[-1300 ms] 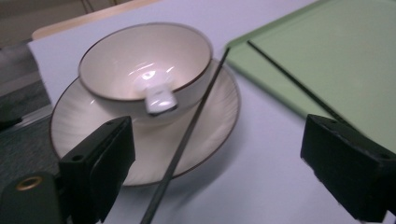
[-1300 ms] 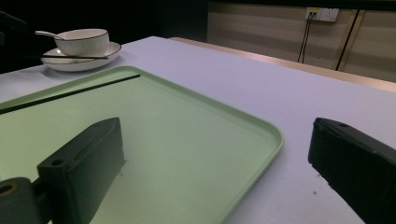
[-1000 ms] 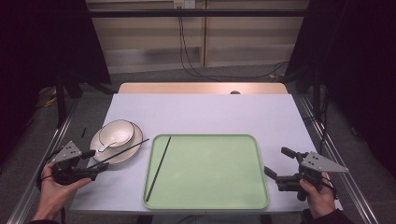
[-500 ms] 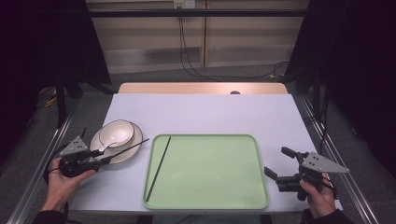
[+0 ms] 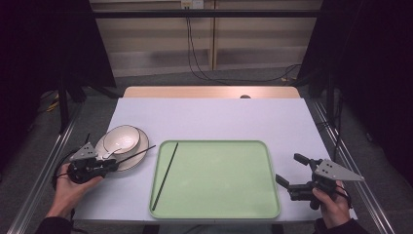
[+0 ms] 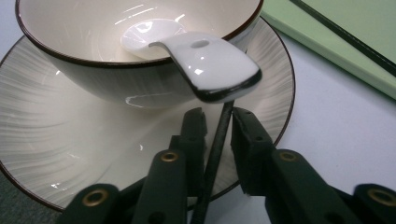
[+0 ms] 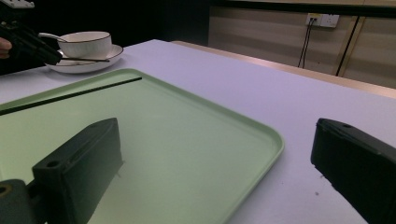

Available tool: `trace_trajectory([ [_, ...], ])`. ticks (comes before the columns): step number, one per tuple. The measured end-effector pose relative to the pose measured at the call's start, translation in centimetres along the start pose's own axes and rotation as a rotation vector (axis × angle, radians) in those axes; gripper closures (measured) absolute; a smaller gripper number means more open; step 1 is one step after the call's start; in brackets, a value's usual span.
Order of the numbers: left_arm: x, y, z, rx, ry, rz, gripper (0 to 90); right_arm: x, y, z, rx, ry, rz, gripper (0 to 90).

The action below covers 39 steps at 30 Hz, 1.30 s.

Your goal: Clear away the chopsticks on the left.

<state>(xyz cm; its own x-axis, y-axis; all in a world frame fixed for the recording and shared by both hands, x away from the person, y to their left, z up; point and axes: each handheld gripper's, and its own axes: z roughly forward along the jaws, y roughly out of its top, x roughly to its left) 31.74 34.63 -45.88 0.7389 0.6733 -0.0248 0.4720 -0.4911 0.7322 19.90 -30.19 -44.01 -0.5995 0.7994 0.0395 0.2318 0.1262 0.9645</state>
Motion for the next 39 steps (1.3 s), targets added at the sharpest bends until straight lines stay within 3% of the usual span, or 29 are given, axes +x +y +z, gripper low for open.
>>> trace_trajectory([
  [10,0.0,0.6,-0.2,0.019,-0.056,0.027,83.3,-0.1,0.0,0.0,-0.002,-0.007,0.000,1.7],
  [14,-0.2,0.6,-0.4,0.009,-0.085,0.008,85.2,0.0,0.0,0.0,-0.003,-0.005,0.000,1.7],
  [19,-0.2,0.5,-0.6,0.001,-0.093,-0.016,85.8,0.0,0.0,0.0,-0.006,-0.004,0.004,1.1],
  [20,-0.1,0.5,-0.7,-0.002,-0.089,0.005,85.9,0.0,0.0,-0.1,-0.004,-0.005,0.012,1.0],
  [30,-0.4,0.2,-1.4,-0.028,-0.106,-0.036,86.0,-0.1,-0.1,-0.1,-0.017,-0.025,0.014,0.0],
  [39,-1.8,0.6,-2.1,-0.058,-0.108,-0.051,86.0,-0.1,-0.1,-0.2,-0.019,-0.031,0.018,0.1],
])
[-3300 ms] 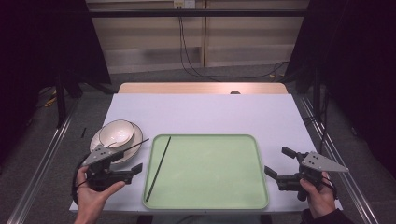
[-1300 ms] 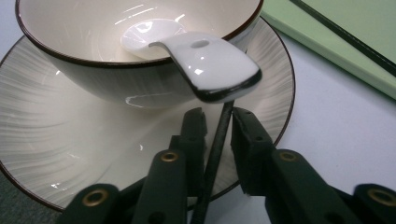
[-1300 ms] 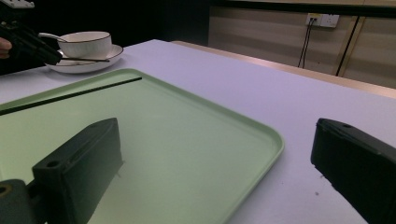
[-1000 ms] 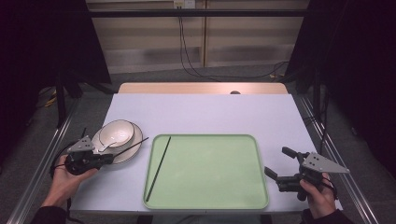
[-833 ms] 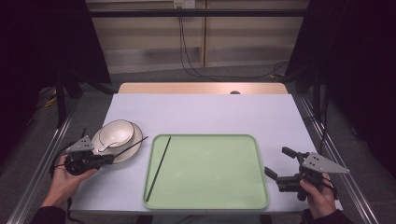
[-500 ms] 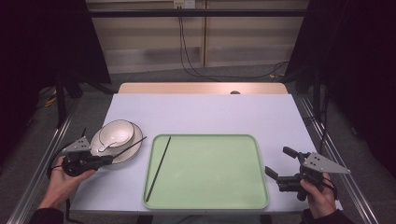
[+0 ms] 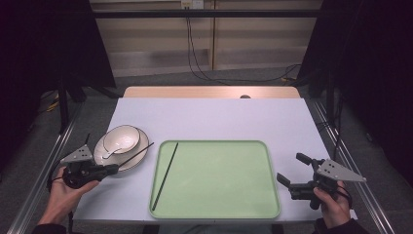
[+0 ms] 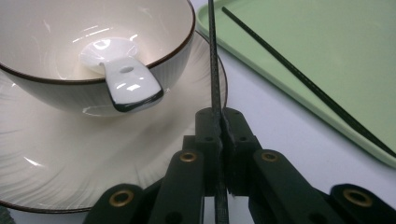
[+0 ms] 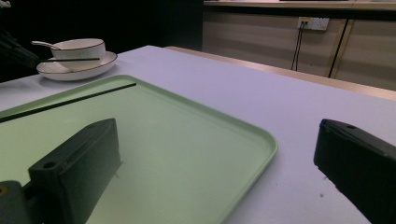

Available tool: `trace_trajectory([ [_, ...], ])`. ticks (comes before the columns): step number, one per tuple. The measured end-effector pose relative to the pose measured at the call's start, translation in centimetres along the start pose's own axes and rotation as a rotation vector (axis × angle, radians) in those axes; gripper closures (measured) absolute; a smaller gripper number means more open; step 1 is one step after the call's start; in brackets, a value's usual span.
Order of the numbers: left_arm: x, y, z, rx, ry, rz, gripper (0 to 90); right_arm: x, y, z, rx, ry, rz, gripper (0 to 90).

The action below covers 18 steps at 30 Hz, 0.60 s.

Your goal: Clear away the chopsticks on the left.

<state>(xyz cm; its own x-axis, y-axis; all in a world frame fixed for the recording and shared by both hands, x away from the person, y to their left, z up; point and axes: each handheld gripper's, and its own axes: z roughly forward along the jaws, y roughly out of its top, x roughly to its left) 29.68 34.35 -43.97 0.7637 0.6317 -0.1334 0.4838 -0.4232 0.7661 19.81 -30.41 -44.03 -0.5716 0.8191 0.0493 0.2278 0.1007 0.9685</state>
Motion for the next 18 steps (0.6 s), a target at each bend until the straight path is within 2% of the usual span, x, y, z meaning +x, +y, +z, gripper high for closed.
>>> trace_trajectory([
  [7,-0.9,0.5,-0.5,-0.046,0.005,-0.040,85.9,0.0,0.0,0.0,0.000,0.002,-0.004,0.2],
  [11,-2.3,1.1,-0.9,-0.062,0.006,-0.042,85.9,0.0,0.0,0.0,0.000,0.003,-0.004,0.2],
  [18,-4.5,1.9,-1.0,-0.092,0.010,-0.079,85.9,0.0,0.0,0.0,-0.001,0.001,-0.004,0.2],
])
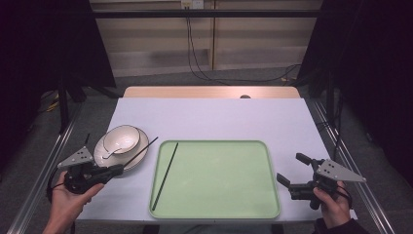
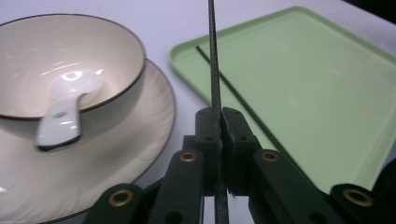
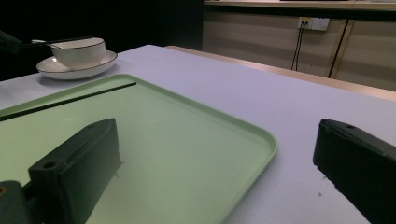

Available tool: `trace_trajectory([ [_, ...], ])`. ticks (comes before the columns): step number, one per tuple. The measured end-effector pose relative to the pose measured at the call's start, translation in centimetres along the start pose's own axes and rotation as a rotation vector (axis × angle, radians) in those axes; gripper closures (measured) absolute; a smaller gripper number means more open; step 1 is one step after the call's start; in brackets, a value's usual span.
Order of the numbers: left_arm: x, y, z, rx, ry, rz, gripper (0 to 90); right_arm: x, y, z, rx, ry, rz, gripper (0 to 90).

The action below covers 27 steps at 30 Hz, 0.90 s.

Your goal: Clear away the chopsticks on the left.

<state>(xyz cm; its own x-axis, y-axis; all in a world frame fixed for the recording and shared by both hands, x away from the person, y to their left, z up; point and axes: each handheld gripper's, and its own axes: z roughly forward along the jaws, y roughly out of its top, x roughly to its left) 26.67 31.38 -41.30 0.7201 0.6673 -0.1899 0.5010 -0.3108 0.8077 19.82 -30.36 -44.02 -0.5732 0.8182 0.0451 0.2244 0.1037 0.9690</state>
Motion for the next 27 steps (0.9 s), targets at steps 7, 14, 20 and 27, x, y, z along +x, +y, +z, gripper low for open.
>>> trace_trajectory([
  [7,-2.1,-0.2,1.1,0.012,-0.026,-0.033,85.9,0.0,0.0,0.0,0.002,0.004,-0.004,0.2],
  [14,-3.8,0.1,1.1,0.003,-0.006,-0.068,86.0,0.0,0.0,0.0,0.004,0.006,-0.006,0.4],
  [20,-5.9,1.2,1.3,-0.026,0.034,-0.086,86.0,0.1,0.0,0.0,0.003,0.010,-0.006,0.4],
  [27,-6.2,0.8,4.2,-0.003,0.083,-0.188,86.0,0.1,0.0,0.0,0.003,0.006,-0.008,0.5],
])
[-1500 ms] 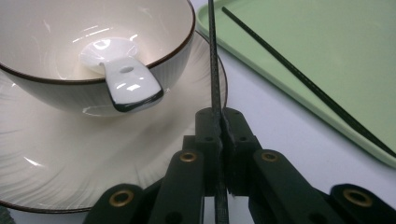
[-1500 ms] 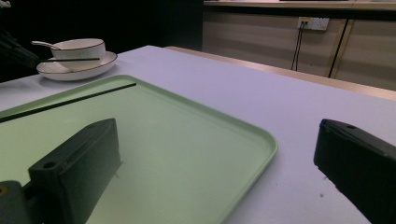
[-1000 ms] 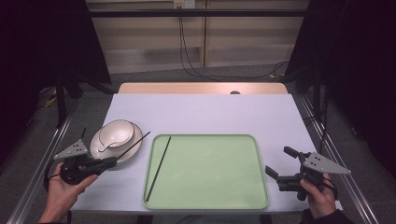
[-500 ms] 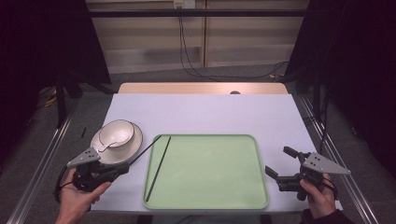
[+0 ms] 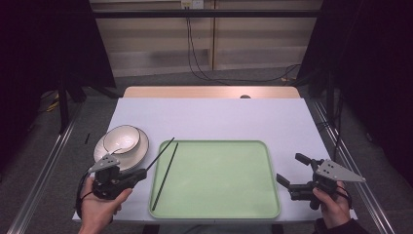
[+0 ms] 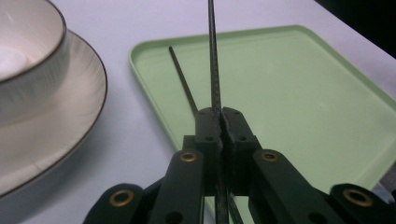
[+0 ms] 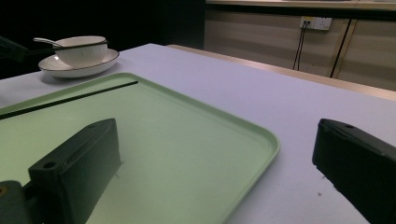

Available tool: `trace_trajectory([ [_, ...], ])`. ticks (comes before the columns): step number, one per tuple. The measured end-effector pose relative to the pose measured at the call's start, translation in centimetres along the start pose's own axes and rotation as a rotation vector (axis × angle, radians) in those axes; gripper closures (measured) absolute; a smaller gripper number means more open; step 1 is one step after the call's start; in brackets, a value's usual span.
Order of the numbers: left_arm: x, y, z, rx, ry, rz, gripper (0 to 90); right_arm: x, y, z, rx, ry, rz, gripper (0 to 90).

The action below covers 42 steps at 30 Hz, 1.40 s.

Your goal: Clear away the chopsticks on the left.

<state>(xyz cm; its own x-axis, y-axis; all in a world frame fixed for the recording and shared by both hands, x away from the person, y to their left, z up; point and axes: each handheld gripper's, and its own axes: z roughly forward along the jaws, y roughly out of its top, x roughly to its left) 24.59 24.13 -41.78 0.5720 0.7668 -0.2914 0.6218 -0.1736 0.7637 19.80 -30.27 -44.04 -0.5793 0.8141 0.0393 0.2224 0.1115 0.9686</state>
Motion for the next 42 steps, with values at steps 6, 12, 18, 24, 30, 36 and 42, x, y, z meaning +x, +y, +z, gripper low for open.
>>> trace_trajectory([
  [6,-1.1,0.1,2.5,0.040,0.051,-0.017,86.0,0.0,0.0,0.1,0.002,0.002,0.002,0.5],
  [12,-2.3,0.8,4.1,0.063,0.098,-0.019,86.0,0.0,0.0,0.0,0.000,0.004,0.002,0.5],
  [18,-3.4,0.8,5.5,0.088,0.150,-0.051,86.0,0.0,0.0,0.0,0.003,0.006,-0.003,0.5],
  [24,-3.9,0.5,6.8,0.111,0.207,-0.117,86.0,0.0,0.0,0.0,0.005,0.008,-0.004,0.9],
  [30,-3.9,0.3,7.9,0.132,0.246,-0.125,86.0,0.1,0.0,0.1,0.005,0.018,-0.016,1.6],
  [36,-3.8,0.0,8.6,0.170,0.251,-0.133,85.9,0.2,0.0,0.2,0.012,0.021,-0.022,1.6],
  [42,-3.8,-0.4,9.2,0.202,0.245,-0.129,85.7,0.2,0.0,0.1,0.010,0.021,-0.017,1.6],
])
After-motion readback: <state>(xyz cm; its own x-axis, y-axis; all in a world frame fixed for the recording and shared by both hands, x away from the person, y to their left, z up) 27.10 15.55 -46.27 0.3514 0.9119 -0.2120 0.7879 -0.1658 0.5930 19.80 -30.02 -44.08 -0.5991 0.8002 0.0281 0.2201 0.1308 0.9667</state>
